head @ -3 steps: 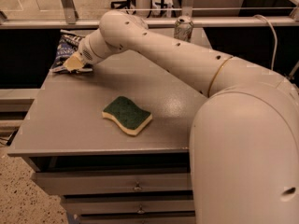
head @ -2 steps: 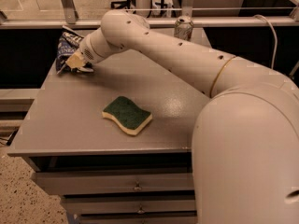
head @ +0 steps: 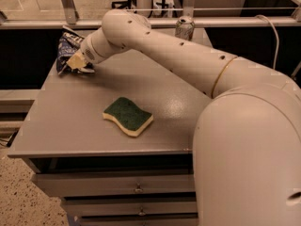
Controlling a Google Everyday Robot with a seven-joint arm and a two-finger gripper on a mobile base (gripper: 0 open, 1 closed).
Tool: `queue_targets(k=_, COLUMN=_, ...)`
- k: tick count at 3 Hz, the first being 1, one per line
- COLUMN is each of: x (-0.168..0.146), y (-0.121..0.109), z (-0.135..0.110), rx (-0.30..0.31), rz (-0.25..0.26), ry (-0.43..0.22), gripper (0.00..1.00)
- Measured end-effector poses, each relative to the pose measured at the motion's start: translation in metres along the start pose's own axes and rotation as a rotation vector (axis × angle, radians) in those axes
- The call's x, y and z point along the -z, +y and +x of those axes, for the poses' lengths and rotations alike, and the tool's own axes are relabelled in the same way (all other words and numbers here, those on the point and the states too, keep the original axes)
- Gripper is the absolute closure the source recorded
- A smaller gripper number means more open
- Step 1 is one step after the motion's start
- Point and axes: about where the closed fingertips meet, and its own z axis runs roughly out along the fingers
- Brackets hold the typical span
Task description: Move blue chip bag near 7up can
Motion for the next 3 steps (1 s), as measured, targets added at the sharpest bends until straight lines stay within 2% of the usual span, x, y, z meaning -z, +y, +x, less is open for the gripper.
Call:
queue_targets(k=2, x=0.0003, y=0.0000, z=-0.0003, rx=0.000, rz=0.000, ry=0.000, gripper=0.97)
queue_targets(k=3, x=0.0005, y=0.0000, z=-0.0006, rx=0.000, rz=0.000, ry=0.000, gripper=0.74)
